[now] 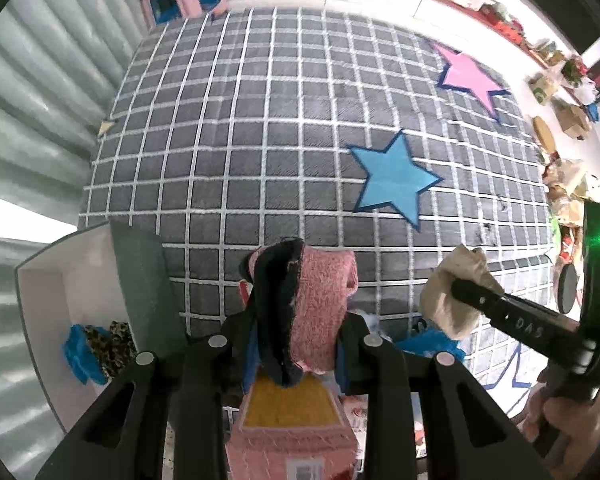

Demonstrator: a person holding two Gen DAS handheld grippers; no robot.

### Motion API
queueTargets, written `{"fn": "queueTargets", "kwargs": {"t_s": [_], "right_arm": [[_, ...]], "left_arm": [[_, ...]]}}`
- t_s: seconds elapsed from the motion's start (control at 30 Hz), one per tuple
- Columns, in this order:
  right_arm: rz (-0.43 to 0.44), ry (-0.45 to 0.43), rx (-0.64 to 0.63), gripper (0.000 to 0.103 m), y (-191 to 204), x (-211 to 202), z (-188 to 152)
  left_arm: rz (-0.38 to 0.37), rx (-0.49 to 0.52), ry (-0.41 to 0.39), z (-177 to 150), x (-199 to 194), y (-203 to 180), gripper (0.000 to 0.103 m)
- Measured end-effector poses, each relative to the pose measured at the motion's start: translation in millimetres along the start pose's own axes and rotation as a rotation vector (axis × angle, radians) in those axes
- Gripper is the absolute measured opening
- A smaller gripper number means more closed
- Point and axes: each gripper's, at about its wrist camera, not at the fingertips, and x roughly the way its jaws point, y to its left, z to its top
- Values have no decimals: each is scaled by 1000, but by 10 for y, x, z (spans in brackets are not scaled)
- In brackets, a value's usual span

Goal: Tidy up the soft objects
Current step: 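Grasp the pink-black knit hat with the left tool while the right tool grasps the beige sock, then carry the knit hat with the left tool while the right tool carries the beige sock over the box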

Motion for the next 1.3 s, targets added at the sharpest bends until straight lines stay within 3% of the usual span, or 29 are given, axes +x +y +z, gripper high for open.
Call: {"fn": "queueTargets", "kwargs": {"t_s": [0.33, 0.7, 1.0, 1.3], "right_arm": [[9, -101, -16, 29, -2, -667, -266], [12, -122, -24, 29, 36, -896, -852], [31, -63, -74, 29, 268, -791, -1446], [62, 3, -212, 29, 843, -576, -1855]], "left_arm": [[-32, 50, -99, -196, -281, -259, 32], [-41, 74, -128, -675, -492, -209, 32], [-32, -5, -141, -1091, -610, 196, 32], [7, -122, -144, -1522, -660, 751, 32]]}}
